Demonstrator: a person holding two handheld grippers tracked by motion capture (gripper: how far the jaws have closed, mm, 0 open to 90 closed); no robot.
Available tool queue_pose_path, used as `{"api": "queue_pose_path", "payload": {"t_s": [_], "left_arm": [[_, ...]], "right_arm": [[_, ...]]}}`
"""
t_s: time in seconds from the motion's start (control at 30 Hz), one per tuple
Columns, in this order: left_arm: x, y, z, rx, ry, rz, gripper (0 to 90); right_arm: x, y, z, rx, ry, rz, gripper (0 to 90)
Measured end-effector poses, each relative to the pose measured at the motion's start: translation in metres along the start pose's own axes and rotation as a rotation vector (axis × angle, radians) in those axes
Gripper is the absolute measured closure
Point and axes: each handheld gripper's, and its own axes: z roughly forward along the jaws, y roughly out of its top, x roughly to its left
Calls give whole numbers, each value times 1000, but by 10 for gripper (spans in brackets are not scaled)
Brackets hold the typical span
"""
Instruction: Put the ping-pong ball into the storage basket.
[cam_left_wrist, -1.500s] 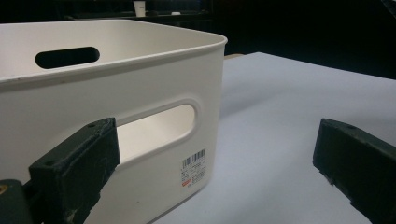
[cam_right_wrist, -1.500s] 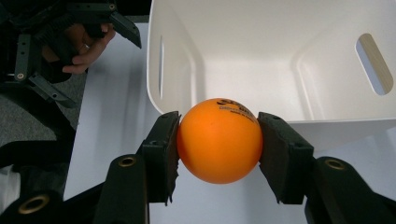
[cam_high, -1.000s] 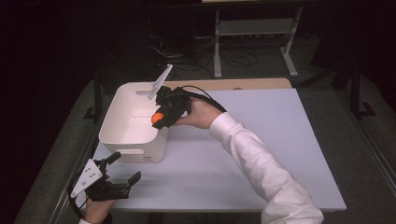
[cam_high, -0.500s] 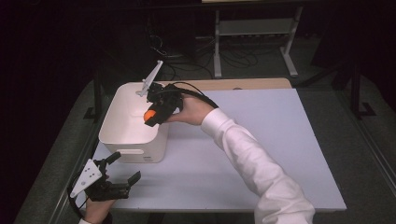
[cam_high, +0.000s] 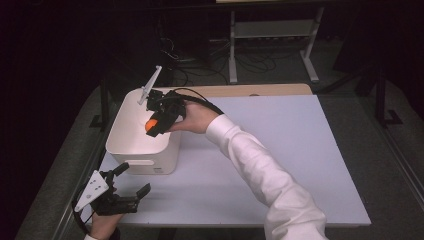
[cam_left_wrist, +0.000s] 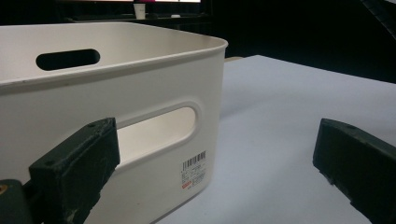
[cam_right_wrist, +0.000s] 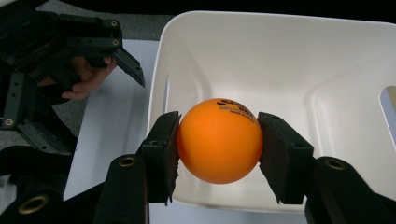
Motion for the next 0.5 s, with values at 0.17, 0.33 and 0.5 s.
{"api": "queue_pose_path", "payload": {"t_s": [0.17, 0.33, 0.5], "left_arm": [[1, 0, 0, 3, 2, 3, 2], [1, 1, 0, 6, 2, 5, 2], [1, 0, 0, 5, 3, 6, 2]], "right_arm": [[-3, 1, 4, 3, 3, 2, 492], [-4, 2, 8, 7, 12, 12, 492], [-5, 3, 12, 9, 14, 6, 492]]}}
